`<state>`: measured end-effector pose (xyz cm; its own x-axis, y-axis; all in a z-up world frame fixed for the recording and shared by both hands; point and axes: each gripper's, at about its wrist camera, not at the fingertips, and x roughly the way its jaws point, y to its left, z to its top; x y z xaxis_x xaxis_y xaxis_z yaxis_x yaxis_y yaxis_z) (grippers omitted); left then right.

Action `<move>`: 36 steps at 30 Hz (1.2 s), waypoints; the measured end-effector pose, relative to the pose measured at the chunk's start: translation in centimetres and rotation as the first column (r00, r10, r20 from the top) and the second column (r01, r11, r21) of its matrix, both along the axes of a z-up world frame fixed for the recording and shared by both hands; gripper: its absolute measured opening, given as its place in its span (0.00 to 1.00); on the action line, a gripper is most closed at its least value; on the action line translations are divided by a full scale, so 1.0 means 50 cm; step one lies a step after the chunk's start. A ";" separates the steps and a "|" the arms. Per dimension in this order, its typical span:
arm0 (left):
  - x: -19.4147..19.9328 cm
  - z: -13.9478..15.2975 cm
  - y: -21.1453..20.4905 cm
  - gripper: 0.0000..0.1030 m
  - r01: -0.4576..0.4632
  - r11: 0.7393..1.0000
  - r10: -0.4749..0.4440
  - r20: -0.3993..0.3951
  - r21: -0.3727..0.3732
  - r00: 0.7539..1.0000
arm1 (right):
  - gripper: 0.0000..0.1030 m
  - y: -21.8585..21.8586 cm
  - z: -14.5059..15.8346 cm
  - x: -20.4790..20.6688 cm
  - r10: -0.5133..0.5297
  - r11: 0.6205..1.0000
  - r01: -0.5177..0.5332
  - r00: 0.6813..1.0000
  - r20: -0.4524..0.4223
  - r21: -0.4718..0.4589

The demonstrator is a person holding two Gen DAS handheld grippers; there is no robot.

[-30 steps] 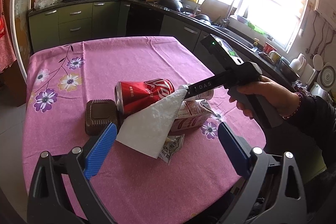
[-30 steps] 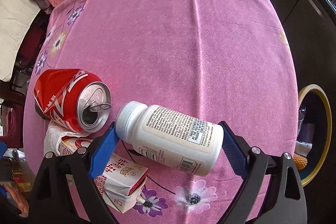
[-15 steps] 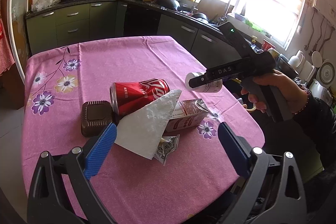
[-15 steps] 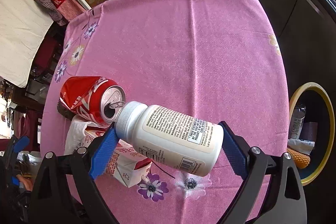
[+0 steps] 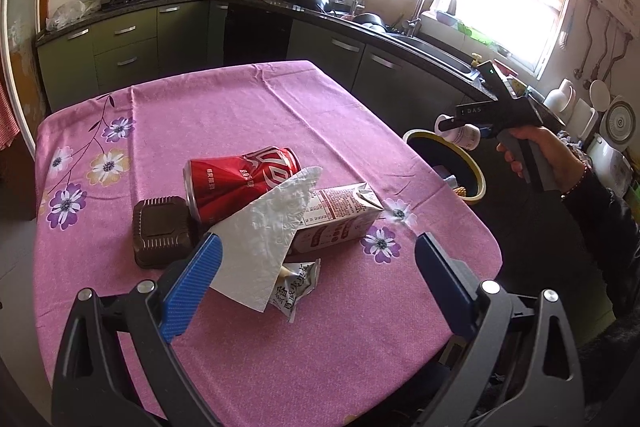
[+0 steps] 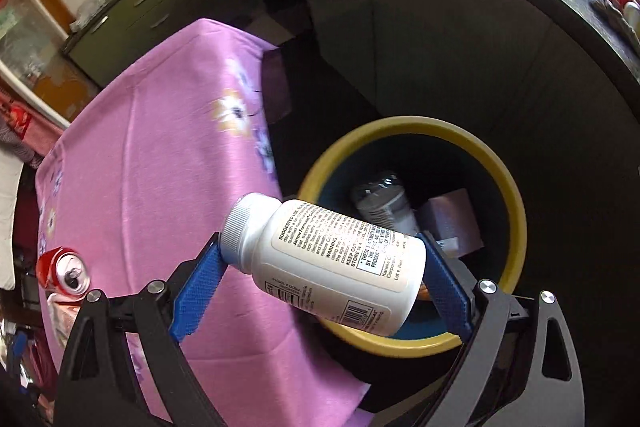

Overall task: Collect trash
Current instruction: 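Carry the pill bottle over the bin and open the right gripper, then grasp the brown square container with the left gripper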

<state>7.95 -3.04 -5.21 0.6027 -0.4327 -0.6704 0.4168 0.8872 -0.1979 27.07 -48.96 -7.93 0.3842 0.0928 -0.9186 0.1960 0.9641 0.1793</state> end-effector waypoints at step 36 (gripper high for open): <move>0.147 -0.103 0.144 0.90 -0.246 0.952 0.267 -0.104 0.181 0.958 | 0.94 0.061 -0.055 -0.109 0.070 0.992 -0.079 0.993 0.090 0.101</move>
<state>15.32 4.15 -10.38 0.5848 -0.1519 -0.7968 0.1517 0.9855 -0.0765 21.62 -45.90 -10.66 0.4495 0.2176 -0.8664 0.1034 0.9507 0.2925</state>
